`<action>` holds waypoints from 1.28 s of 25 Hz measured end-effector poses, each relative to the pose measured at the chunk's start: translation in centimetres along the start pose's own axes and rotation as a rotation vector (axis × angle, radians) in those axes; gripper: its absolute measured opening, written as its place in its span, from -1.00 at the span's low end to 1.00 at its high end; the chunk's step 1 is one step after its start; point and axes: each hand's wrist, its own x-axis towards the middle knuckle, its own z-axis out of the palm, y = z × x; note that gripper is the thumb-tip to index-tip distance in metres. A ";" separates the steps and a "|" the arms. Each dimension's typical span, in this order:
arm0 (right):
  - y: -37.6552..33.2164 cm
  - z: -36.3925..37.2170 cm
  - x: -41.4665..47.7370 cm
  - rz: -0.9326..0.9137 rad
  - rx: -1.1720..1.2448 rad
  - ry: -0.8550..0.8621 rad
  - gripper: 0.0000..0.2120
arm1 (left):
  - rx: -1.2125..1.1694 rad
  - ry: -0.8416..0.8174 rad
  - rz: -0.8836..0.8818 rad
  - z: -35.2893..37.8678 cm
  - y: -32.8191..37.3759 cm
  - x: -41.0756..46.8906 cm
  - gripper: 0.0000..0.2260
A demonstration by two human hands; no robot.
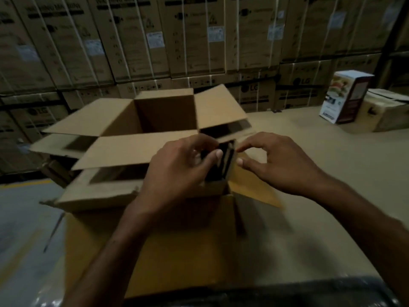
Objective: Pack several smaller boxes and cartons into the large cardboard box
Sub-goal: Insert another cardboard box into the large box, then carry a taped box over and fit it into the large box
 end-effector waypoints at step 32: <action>50.9 -23.4 -26.5 0.619 0.141 0.306 -0.76 | -0.454 -0.253 -0.088 56.1 34.7 11.6 -0.58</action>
